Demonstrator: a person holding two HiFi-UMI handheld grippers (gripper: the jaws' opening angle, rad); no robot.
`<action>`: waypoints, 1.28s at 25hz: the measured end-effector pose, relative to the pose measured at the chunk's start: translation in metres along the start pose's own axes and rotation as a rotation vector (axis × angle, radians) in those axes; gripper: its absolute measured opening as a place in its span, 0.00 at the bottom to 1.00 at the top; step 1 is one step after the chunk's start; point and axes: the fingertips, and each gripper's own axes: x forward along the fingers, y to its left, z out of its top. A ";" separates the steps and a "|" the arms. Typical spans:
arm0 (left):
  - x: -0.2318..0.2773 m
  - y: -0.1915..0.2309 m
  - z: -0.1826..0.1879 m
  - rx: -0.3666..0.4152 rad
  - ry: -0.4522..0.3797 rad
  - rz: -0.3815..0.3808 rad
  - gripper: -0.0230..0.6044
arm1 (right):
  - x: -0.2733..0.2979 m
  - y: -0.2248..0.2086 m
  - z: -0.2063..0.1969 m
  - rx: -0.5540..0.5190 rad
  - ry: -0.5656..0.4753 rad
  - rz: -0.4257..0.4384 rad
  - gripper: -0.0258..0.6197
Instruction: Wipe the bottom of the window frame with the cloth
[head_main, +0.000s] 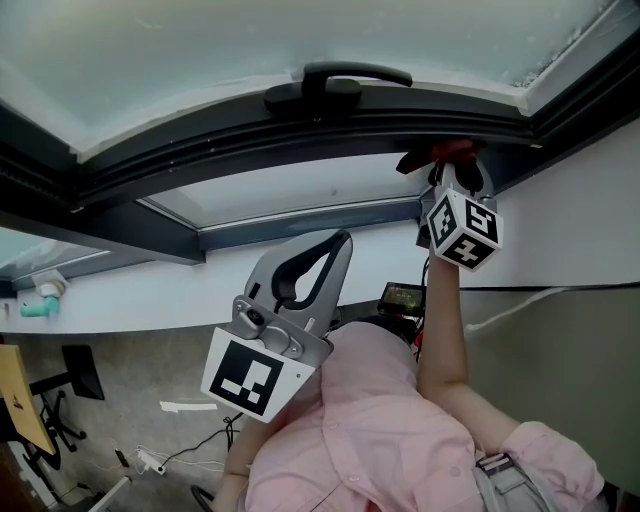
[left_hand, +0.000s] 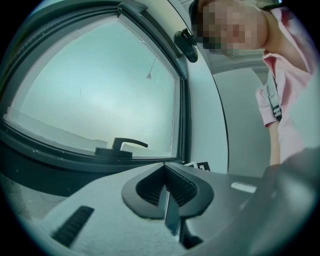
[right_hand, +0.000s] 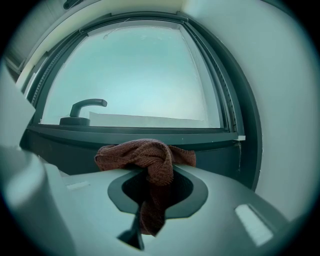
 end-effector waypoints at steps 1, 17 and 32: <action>0.000 0.000 0.000 0.000 0.000 0.002 0.04 | 0.000 0.000 0.000 0.000 -0.003 0.000 0.14; -0.002 -0.003 0.002 0.002 -0.015 0.016 0.04 | -0.001 -0.001 0.000 -0.018 -0.017 0.044 0.14; 0.007 -0.013 0.001 0.000 -0.025 0.010 0.04 | 0.000 -0.021 0.009 -0.040 -0.027 0.018 0.14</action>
